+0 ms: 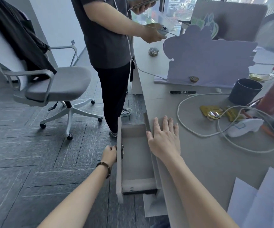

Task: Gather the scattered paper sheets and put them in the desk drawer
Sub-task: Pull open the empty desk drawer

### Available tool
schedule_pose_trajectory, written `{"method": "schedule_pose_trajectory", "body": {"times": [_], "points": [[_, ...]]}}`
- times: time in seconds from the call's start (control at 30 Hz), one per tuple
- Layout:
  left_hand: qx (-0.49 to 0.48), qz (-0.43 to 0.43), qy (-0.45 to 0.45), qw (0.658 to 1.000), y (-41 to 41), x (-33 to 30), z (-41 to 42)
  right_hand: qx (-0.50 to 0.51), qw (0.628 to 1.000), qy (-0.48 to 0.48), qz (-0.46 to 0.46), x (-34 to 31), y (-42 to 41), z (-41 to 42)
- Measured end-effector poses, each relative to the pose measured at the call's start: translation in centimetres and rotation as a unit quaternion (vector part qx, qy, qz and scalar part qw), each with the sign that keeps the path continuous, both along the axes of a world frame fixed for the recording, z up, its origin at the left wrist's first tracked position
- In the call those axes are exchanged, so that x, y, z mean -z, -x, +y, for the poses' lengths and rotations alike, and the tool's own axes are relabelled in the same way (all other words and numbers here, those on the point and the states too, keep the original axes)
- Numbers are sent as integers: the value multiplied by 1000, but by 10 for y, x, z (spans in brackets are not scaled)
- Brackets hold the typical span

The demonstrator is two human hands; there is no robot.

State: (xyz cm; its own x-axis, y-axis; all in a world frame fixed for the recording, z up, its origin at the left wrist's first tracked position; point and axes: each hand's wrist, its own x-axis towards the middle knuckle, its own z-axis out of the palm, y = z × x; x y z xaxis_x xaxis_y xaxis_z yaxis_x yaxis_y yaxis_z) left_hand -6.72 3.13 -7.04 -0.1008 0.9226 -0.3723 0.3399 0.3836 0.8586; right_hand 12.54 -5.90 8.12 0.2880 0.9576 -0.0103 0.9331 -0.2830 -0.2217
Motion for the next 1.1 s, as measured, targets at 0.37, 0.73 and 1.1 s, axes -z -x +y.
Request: {"method": "schedule_pose_trajectory", "body": {"times": [0.37, 0.73, 1.1], "points": [[-27, -1, 53, 998, 77, -18, 12, 4, 1000, 2, -3, -2, 3, -2], [-98, -21, 118, 988, 111, -34, 21, 9, 1000, 1, -6, -3, 5, -2], [-136, 11, 97, 986, 146, -37, 28, 11, 1000, -12, -14, 0, 2, 0]]}}
